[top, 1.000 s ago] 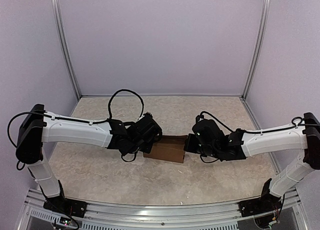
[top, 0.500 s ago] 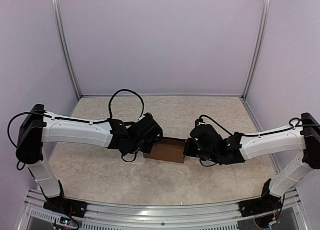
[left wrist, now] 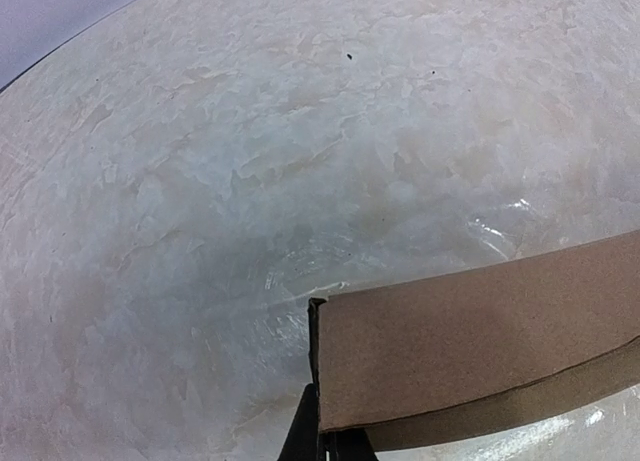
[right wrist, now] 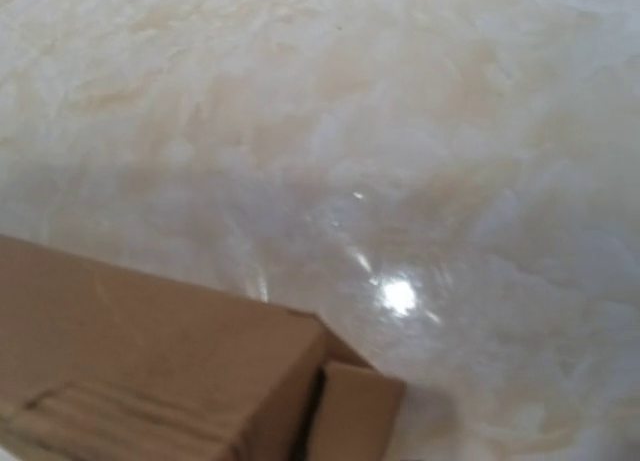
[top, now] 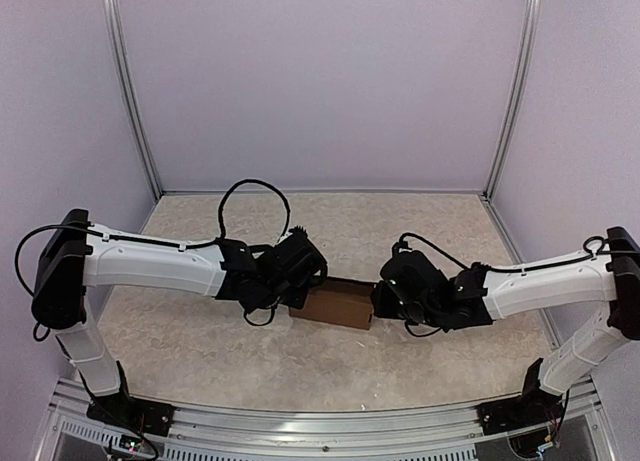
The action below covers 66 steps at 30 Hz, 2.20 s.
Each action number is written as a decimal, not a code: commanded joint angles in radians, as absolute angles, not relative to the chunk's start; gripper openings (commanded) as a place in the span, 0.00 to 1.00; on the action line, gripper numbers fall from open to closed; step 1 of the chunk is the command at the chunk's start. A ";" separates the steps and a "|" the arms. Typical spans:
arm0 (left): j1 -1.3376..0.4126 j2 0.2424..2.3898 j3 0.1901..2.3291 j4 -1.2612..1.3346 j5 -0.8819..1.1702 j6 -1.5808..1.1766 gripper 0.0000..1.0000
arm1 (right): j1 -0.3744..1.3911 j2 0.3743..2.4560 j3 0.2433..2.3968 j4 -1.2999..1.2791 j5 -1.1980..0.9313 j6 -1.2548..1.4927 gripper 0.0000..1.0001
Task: Fold the paper box
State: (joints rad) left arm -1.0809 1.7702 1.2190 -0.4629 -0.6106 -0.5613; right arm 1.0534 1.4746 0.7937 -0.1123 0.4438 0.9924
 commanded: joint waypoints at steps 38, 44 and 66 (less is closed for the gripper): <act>-1.117 1.833 1.260 -0.499 -0.577 -0.659 0.05 | 1.087 1.615 0.876 0.042 0.470 0.786 0.00; -1.133 1.809 1.221 -0.497 -0.565 -0.672 0.17 | 1.103 1.665 0.831 0.060 0.509 0.838 0.00; -1.074 1.405 1.076 -0.339 -0.203 -0.459 0.57 | 1.105 1.677 0.826 0.067 0.529 0.788 0.00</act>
